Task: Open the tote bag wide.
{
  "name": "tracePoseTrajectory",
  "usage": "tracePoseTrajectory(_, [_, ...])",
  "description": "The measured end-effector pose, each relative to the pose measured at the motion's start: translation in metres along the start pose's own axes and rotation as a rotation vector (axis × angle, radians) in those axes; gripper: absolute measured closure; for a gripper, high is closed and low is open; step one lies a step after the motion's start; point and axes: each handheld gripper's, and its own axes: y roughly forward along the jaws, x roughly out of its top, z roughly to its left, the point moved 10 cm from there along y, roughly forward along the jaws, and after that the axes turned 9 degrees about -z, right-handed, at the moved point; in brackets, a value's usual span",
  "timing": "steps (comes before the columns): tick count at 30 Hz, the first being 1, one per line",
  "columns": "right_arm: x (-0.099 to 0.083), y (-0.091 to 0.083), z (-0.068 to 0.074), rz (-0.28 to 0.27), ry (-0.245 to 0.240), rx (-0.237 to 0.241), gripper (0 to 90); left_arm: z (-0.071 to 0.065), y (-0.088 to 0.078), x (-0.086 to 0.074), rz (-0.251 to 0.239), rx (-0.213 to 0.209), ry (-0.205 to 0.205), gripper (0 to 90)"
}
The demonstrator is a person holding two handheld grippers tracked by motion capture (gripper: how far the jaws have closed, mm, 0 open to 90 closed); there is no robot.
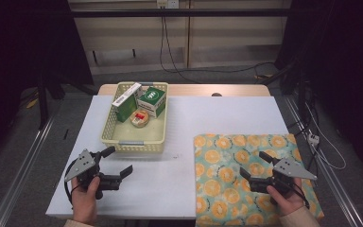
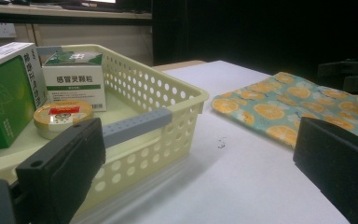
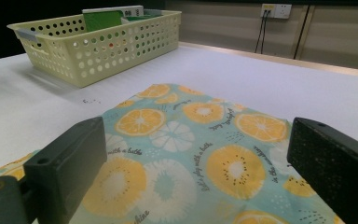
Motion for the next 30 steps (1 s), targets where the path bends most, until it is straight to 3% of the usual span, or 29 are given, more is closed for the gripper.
tracePoseTrajectory(13, [-0.001, 0.003, 0.0, 0.016, -0.02, 0.009, 5.3, 0.0, 0.0, 0.002, -0.017, -0.01, -0.004, 2.0])
tracePoseTrajectory(18, [-0.005, 0.006, -0.002, 0.068, -0.064, 0.003, 5.6, 0.001, -0.001, 0.002, -0.016, -0.003, -0.005, 2.0])
tracePoseTrajectory(22, [0.007, 0.022, -0.006, 0.097, -0.072, -0.004, 6.9, 0.002, -0.002, 0.002, -0.02, 0.005, -0.009, 2.0])
tracePoseTrajectory(25, [0.011, 0.033, -0.005, 0.129, -0.097, 0.024, 6.0, 0.003, -0.003, 0.004, -0.029, 0.007, -0.011, 2.0])
tracePoseTrajectory(28, [0.015, 0.048, -0.004, 0.147, -0.067, 0.066, 6.2, 0.003, -0.004, 0.003, -0.04, 0.007, -0.024, 2.0])
tracePoseTrajectory(30, [0.016, 0.053, -0.006, 0.155, -0.073, 0.059, 6.8, 0.004, -0.004, 0.002, -0.034, 0.008, -0.022, 1.9])
